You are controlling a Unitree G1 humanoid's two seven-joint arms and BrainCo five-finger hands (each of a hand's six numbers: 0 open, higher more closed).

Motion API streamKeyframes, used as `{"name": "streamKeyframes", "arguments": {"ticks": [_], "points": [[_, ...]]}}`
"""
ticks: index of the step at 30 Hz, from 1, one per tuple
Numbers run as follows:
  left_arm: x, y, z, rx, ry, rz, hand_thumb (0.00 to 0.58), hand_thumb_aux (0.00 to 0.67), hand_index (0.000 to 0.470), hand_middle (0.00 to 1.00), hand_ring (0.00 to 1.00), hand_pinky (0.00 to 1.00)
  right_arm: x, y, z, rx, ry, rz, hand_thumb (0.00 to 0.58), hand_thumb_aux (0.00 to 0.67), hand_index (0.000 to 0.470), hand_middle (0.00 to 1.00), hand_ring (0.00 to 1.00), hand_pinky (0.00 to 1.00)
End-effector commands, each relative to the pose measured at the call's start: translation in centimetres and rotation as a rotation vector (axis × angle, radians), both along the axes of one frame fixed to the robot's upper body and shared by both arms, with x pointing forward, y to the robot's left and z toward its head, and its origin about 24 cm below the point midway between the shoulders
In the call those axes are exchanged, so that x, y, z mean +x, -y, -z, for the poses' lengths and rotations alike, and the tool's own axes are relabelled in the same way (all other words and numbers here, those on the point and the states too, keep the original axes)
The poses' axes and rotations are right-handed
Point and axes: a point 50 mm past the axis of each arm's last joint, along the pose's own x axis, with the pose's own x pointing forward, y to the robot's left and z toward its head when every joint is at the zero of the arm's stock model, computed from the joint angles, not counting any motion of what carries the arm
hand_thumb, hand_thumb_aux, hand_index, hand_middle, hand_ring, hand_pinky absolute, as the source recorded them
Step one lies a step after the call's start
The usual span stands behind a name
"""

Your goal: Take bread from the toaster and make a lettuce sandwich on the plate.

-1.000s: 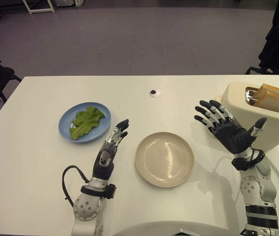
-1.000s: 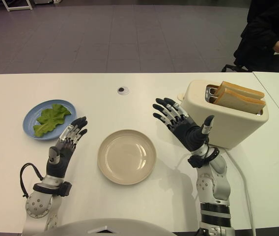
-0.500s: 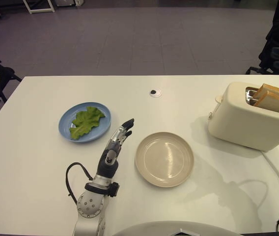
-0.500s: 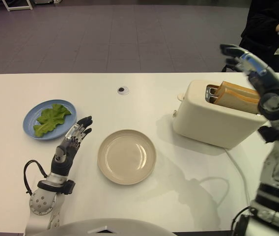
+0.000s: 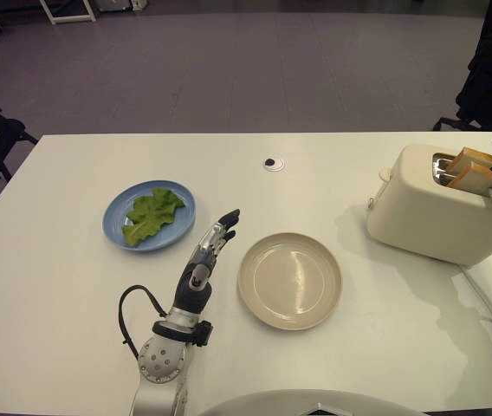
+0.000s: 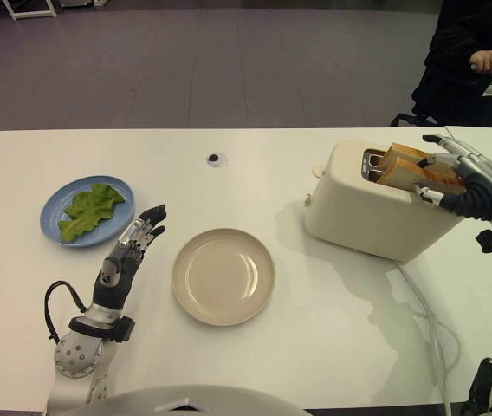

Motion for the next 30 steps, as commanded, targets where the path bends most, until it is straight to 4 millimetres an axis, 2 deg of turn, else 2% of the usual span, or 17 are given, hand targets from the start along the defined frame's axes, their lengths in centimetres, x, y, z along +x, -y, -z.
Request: {"name": "streamKeyframes", "arguments": {"ticks": [1,4,5,6,9,14,18,21,24,27,29,30], "points": [[0.0,0.1,0.5,0.007,-0.025,0.008,0.000,0.000,0.000,0.00,0.00,0.00,0.3,-0.2,0.2,-0.015,-0.015,-0.018,0.509,0.436,0.306,0.00,0.00,0.00],[0.1,0.1,0.5,0.007,-0.026,0.010,0.000,0.000,0.000,0.00,0.00,0.00,0.4,-0.5,0.6,-0.008,-0.022,-0.033,0.541,0.497,0.348,0.00,0.00,0.00],[0.1,0.1,0.5,0.008,-0.026,0.010,0.000,0.000,0.000,0.00,0.00,0.00,0.5,-0.7,0.7,-0.007,-0.023,-0.039,0.536,0.486,0.341,0.00,0.00,0.00],[0.1,0.1,0.5,0.008,-0.026,0.011,0.000,0.000,0.000,0.00,0.00,0.00,0.6,-0.8,0.7,-0.005,-0.023,-0.045,0.545,0.504,0.354,0.00,0.00,0.00],[0.2,0.1,0.5,0.008,-0.027,0.011,0.000,0.000,0.000,0.00,0.00,0.00,0.7,-1.0,0.4,0.002,-0.010,-0.059,0.580,0.670,0.470,0.00,0.00,0.00],[0.2,0.2,0.5,0.008,-0.026,0.008,0.000,0.000,0.000,0.00,0.00,0.00,1.0,-1.2,-0.7,0.035,0.031,-0.074,0.580,0.670,0.470,0.00,0.00,0.00],[0.3,0.2,0.6,0.008,-0.027,0.009,0.000,0.000,0.000,0.00,0.00,0.00,1.2,-0.8,-2.7,0.139,0.091,-0.068,0.580,0.670,0.470,0.00,0.00,0.00],[0.3,0.3,0.7,0.008,-0.026,0.003,0.000,0.000,0.000,0.00,0.00,0.00,1.4,-0.1,-5.8,0.281,0.140,-0.079,0.580,0.670,0.470,0.00,0.00,0.00],[0.3,0.3,0.9,0.006,-0.026,-0.004,0.000,0.000,0.000,0.00,0.00,0.00,1.3,0.1,-10.1,0.477,0.197,-0.178,0.580,0.670,0.470,0.00,0.00,0.00],[0.4,0.3,1.0,0.004,-0.024,-0.010,0.000,0.000,0.000,0.00,0.00,0.00,0.9,-1.5,-12.9,0.637,0.193,-0.372,0.580,0.670,0.470,0.00,0.00,0.00],[0.5,0.4,1.0,0.005,-0.022,-0.012,0.000,0.000,0.000,0.00,0.00,0.00,0.7,-3.7,-13.2,0.728,0.125,-0.507,0.580,0.670,0.470,0.00,0.00,0.00],[0.5,0.4,1.0,0.006,-0.021,-0.012,0.000,0.000,0.000,0.00,0.00,0.00,0.7,-5.1,-12.5,0.782,0.042,-0.575,0.580,0.670,0.470,0.00,0.00,0.00]]}}
